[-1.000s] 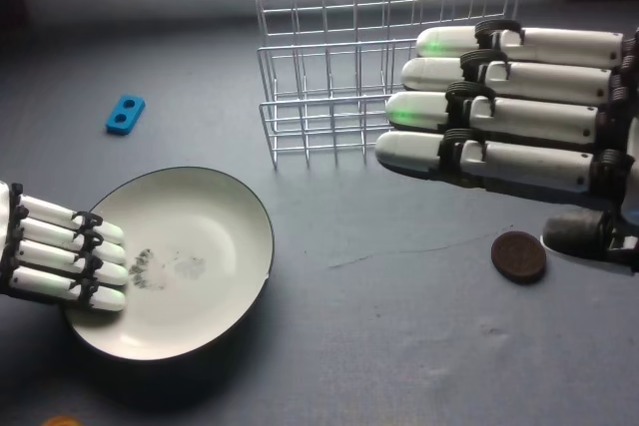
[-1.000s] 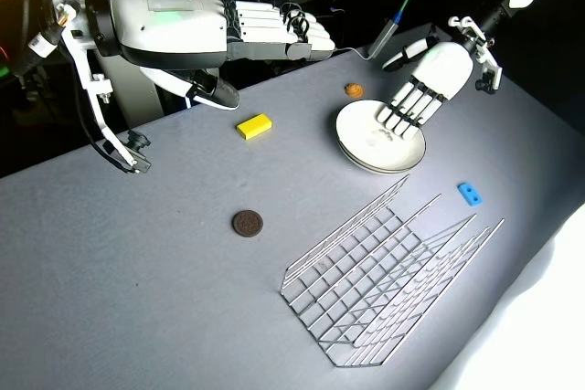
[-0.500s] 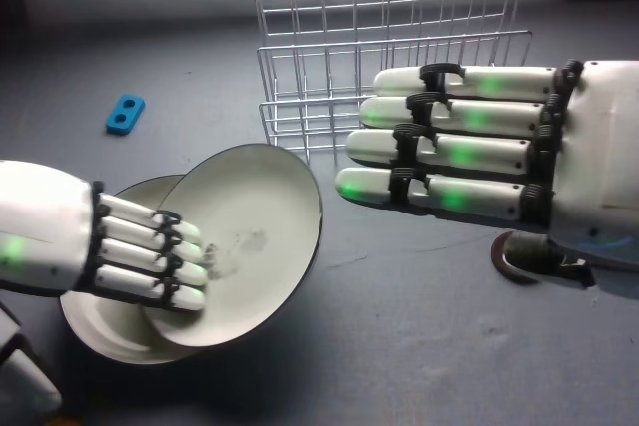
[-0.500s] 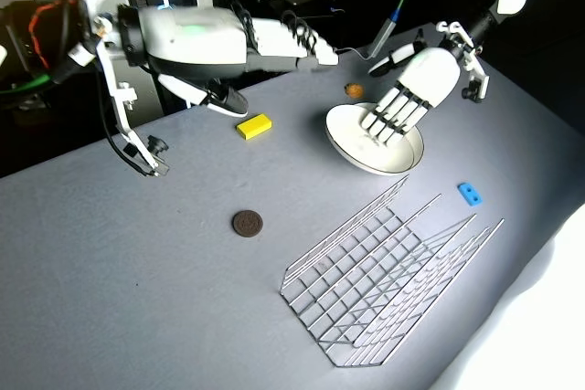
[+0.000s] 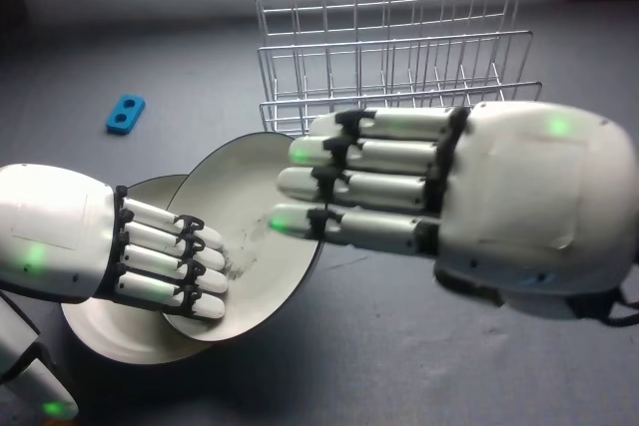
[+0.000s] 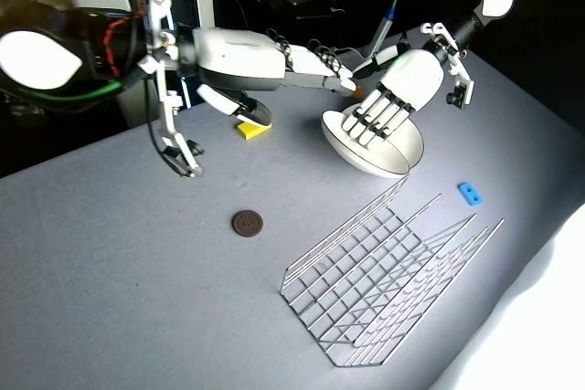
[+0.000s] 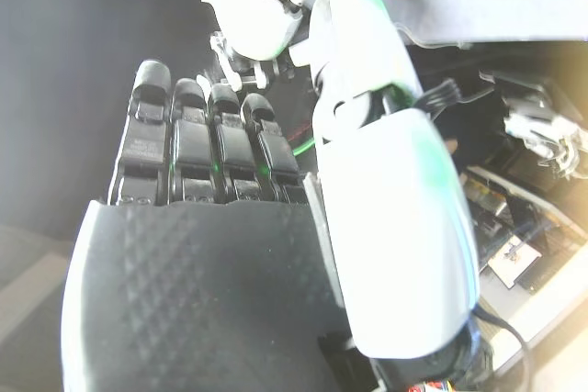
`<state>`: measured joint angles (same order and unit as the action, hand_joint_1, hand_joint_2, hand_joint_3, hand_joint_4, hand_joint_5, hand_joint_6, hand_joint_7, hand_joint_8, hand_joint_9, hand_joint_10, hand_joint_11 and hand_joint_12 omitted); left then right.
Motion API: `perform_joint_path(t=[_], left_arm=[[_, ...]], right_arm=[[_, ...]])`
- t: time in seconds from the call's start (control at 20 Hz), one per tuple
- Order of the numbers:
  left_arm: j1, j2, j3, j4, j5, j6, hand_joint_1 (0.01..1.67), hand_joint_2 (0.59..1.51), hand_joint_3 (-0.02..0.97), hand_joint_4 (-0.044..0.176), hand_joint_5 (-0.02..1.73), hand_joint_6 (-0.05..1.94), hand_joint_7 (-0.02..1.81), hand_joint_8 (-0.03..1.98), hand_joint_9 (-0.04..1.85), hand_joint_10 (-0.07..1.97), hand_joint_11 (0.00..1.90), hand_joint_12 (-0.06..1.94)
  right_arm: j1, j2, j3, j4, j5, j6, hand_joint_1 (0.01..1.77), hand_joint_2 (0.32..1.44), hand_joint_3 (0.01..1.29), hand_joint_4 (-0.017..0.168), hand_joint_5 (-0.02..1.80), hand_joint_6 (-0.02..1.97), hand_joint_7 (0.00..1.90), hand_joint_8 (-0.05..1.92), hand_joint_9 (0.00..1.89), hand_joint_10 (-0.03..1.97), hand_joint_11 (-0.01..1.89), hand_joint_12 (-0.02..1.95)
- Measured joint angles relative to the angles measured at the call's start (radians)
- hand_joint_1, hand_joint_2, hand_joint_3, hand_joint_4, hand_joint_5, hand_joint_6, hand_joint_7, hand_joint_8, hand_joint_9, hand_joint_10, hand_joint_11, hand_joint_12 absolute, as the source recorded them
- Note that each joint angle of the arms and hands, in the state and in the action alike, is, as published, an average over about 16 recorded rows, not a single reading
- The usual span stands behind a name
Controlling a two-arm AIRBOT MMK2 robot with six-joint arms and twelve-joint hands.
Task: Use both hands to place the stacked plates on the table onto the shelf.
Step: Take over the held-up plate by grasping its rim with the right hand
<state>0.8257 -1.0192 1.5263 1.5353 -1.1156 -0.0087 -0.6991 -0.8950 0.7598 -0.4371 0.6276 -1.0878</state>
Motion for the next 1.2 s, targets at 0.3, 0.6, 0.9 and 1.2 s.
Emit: perform_joint_path(t=[0.3,0.6,0.9,1.2], left_arm=[[0.001,0.001,-0.001,0.002,0.001,0.0,0.02,1.105,0.015,-0.004,0.01,0.01,0.01,-0.01,0.02,-0.01,0.02,0.01],[0.001,0.002,-0.001,0.002,0.001,0.0,0.02,1.107,0.015,-0.005,0.02,0.01,0.01,-0.01,0.02,-0.01,0.02,0.01],[0.001,0.002,0.0,0.002,0.001,0.0,0.02,1.109,0.015,-0.004,0.02,0.01,0.01,-0.01,0.02,-0.01,0.02,0.01],[0.002,0.002,0.003,0.002,0.001,0.0,0.02,1.112,0.015,-0.004,0.02,0.01,0.01,-0.01,0.02,0.0,0.02,0.01]], right_arm=[[0.006,-0.139,0.085,0.062,-0.042,-0.05,1.21,1.13,0.01,-0.001,0.04,0.02,0.03,0.02,0.04,0.01,0.02,0.41],[0.006,-0.285,0.203,0.092,-0.051,-0.062,1.23,1.15,0.01,-0.001,0.06,0.02,0.03,0.01,0.06,0.01,0.02,0.49],[0.006,-0.416,0.318,0.103,-0.054,-0.072,1.25,1.16,0.01,-0.001,0.08,0.02,0.06,0.02,0.1,0.01,0.02,0.57],[0.006,-0.496,0.395,0.112,-0.054,-0.077,1.26,1.17,0.01,-0.002,0.22,0.02,0.22,0.02,0.25,0.02,0.05,0.83]])
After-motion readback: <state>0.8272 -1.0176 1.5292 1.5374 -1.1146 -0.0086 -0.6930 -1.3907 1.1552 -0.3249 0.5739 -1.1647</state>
